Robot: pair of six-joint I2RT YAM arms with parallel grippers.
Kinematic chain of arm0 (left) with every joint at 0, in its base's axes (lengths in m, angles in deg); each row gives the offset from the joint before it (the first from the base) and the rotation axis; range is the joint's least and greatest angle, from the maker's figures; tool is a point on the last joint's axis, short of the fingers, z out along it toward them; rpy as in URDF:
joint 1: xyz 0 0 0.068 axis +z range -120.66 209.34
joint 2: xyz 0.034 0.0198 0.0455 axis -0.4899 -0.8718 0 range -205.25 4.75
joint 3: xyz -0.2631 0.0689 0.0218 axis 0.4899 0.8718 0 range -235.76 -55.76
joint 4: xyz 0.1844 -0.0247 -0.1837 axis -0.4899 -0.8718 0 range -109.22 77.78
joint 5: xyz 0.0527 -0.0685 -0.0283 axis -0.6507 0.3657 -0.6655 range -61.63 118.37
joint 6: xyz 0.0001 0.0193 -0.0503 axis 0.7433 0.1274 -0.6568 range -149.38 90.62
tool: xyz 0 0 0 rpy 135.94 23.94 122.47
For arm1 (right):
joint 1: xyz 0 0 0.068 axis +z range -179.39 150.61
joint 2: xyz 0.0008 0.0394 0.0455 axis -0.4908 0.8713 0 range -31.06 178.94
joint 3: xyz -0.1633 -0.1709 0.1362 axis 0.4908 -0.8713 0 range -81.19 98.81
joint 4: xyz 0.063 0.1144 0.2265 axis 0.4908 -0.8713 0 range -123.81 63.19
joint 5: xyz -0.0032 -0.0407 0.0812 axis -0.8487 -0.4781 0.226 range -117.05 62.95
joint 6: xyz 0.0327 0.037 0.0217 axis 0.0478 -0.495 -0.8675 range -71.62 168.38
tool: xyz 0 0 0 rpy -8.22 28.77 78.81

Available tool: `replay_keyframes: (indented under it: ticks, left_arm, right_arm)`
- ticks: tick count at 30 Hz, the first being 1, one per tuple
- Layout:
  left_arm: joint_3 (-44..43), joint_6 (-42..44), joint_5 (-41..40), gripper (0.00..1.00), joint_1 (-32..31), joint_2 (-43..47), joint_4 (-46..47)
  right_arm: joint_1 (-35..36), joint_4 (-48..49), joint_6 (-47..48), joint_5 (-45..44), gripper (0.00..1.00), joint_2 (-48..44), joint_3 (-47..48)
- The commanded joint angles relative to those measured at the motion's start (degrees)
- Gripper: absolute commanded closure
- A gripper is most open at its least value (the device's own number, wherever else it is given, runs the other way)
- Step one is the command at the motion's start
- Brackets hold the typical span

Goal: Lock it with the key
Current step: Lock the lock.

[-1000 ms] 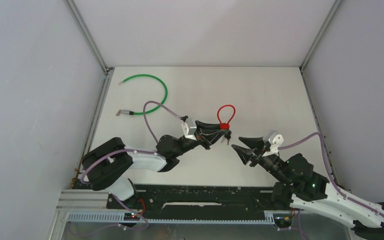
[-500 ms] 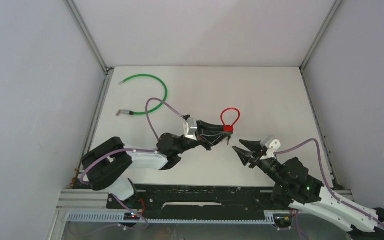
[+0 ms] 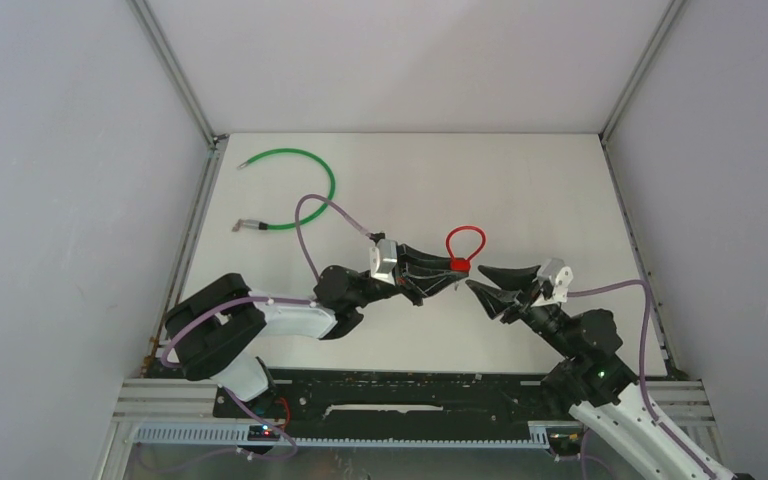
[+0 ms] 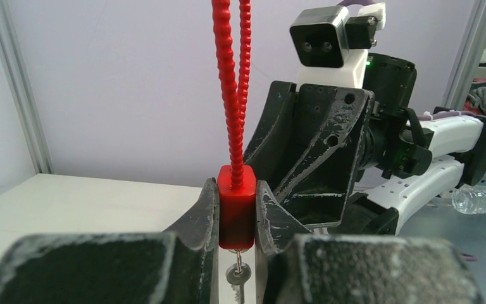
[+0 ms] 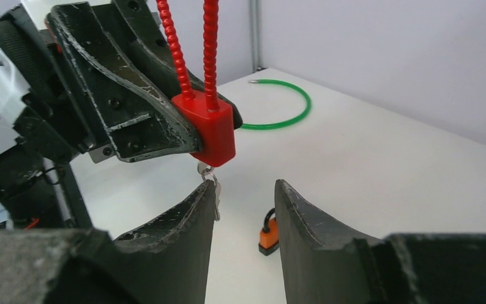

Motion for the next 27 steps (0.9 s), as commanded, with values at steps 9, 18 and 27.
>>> replay_keyframes:
  ticks: [9, 18, 27]
  left_arm:
    - [-2.57, -0.32, 1.91, 1.00, 0.42, 0.77, 5.56]
    - [-2.54, -0.40, 2.16, 1.00, 0.50, 0.80, 5.53]
    - [-2.56, -0.49, 2.12, 1.00, 0.50, 0.76, 5.52]
  right_arm:
    - [-6.30, 12.83, -5.73, 18.12, 0.58, 4.21, -2.08]
    - [-6.84, 14.16, -5.46, 15.75, 0.65, 5.15, -2.72]
    - [-7.32, 10.75, -4.44, 14.68, 0.68, 3.13, -2.71]
